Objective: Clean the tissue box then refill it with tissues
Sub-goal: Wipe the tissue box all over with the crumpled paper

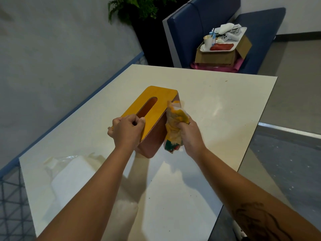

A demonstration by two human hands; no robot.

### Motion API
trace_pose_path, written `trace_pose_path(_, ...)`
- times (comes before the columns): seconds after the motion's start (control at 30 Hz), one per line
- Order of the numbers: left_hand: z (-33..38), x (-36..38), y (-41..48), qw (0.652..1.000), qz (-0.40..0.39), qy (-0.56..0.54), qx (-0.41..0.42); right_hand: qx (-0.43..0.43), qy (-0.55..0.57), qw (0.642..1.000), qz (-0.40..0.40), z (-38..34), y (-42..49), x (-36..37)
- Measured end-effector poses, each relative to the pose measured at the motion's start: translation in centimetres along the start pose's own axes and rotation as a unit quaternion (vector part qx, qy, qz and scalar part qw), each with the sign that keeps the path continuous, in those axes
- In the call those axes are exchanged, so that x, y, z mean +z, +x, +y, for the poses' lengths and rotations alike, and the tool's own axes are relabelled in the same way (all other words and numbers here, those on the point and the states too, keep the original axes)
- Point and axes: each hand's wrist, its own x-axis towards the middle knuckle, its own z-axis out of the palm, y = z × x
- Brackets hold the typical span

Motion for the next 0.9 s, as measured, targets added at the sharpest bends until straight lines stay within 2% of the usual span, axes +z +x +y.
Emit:
trace_pose_path(0.1, 0.2, -0.1, -0.1, 1.000, -0.002, 0.001, -0.003, -0.033, 0.034, 0.997, -0.061, 0.4, -1.5, 0.8)
trace_pose_path(0.27, 0.2, 0.0, 0.0, 1.000, -0.001, -0.004, -0.002, -0.001, 0.079, 0.991, -0.106, 0.6, -3.6, 1.1)
trace_pose_path(0.43, -0.1, 0.2, 0.1, 1.000, 0.000, -0.013, -0.002, 0.123, 0.121, 0.981, -0.088, 1.4, -4.4, 0.7)
trace_pose_path(0.57, -0.1, 0.3, 0.1, 1.000, 0.008, -0.019, -0.005, 0.225, 0.192, 0.946, -0.134, 1.2, -4.4, 0.0)
trace_pose_path(0.7, 0.0, 0.1, 0.0, 1.000, 0.009, -0.014, -0.001, 0.265, 0.249, 0.918, -0.155, -0.1, -3.5, -2.0)
trace_pose_path(0.8, 0.1, 0.1, -0.1, 1.000, 0.009, -0.011, 0.001, 0.276, 0.194, 0.929, -0.150, -0.9, -2.2, -3.6)
trace_pose_path(0.9, -0.1, 0.2, 0.0, 1.000, 0.014, -0.007, -0.001, 0.269, 0.036, 0.958, -0.087, -1.9, -0.9, -4.9)
